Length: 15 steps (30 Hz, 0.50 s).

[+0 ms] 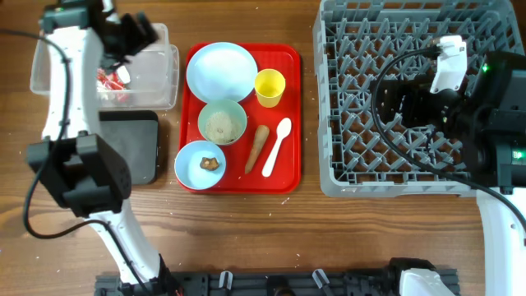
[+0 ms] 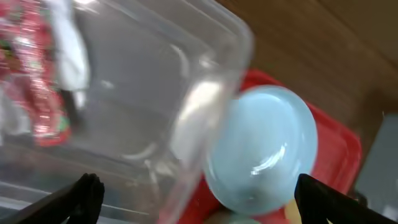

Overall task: Sort waste into correct bins and load items into the dishwasher rack
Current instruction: 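Move the left gripper to the yellow cup and grasp it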

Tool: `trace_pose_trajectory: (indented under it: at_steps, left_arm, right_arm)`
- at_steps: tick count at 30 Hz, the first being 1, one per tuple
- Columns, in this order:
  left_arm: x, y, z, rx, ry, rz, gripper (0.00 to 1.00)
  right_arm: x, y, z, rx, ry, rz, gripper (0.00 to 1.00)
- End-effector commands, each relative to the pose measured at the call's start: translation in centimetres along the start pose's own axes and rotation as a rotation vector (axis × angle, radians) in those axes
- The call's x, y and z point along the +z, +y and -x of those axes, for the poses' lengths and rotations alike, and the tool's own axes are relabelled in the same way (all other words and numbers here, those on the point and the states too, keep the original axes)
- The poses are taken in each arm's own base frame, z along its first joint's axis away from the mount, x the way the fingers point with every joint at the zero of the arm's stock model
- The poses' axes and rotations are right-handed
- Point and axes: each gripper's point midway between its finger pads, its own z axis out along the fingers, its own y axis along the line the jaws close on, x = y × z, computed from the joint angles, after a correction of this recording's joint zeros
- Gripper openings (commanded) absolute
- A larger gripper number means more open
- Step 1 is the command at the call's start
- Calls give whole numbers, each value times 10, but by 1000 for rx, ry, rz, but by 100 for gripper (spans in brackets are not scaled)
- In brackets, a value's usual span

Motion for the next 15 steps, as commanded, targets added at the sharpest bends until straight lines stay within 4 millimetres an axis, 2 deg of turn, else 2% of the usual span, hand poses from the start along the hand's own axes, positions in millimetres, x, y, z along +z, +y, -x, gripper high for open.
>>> trace_pose_trajectory:
  at_steps: [1,4,7,12,15]
  left_arm:
    - [-7,-63,-36,188,48,-92,99]
    - [-3,-97,-62,264,78,-105,100]
    - [-2,-120,-84,316,104,-121,99]
    - [3,-149,-116,395,141,-137,99]
    - [17,-158,-130,442,148,-94,97]
  right_arm:
    - [-1,5,5,0,-7,22,99]
    - [-1,5,4,3,-1,22,100]
    - [0,5,1,6,9,22,100]
    - [2,4,-2,12,23,22,100]
    - [4,3,-4,18,33,22,100]
